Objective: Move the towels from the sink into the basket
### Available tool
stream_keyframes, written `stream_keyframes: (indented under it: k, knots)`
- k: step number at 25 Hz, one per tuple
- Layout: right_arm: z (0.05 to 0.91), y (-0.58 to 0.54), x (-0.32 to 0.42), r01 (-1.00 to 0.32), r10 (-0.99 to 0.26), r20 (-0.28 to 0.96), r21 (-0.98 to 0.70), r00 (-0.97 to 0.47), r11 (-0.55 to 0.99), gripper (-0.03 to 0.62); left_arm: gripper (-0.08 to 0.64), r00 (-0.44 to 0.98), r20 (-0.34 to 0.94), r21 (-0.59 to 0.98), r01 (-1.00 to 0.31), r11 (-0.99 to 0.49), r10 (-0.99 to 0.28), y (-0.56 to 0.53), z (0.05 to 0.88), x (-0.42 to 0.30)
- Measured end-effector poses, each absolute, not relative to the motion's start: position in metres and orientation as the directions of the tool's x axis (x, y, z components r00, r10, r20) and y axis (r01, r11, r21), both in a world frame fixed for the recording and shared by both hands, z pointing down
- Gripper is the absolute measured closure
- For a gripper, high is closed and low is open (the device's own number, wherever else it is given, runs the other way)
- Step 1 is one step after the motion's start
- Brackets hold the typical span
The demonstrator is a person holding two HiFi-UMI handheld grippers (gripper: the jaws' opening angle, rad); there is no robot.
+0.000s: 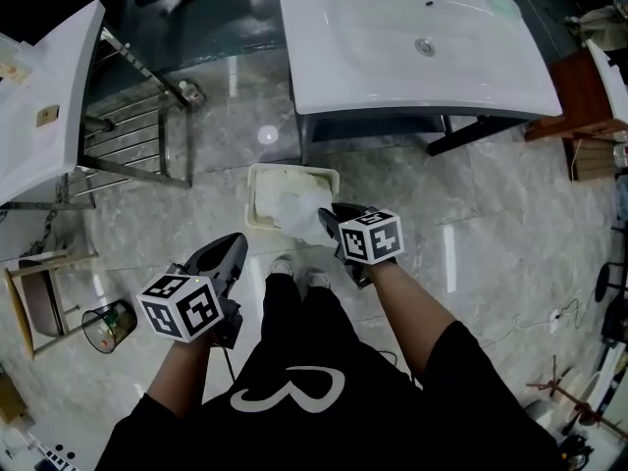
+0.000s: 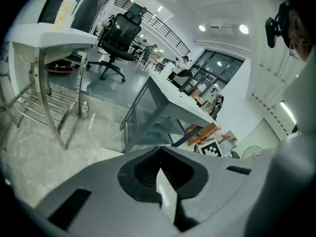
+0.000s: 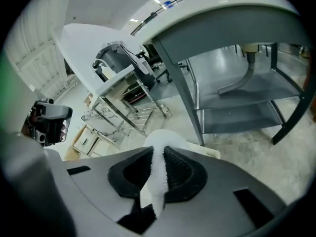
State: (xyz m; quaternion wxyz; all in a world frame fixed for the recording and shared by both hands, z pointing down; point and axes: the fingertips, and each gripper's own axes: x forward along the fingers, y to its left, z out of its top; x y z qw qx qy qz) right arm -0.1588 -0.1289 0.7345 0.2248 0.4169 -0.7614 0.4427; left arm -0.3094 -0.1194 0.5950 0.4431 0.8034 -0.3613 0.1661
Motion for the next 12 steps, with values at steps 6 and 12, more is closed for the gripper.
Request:
stream_keyframes:
  k: [6, 12]
  knots:
    - [0.785, -0.140, -0.154, -0.855, -0.409, 0.751, -0.469, -0.519, 0.223, 0.537, 0.554, 0.674, 0.607, 0.600, -0.736, -0.312, -0.422, -0.127, 0.628, -0.311]
    - [0.807, -0.138, -0.152, -0.859, -0.394, 0.767, -0.488, -0.507, 0.156, 0.454, 0.554, 0.673, 0.618, 0.608, -0.737, -0.296, -0.405, -0.127, 0.645, -0.312]
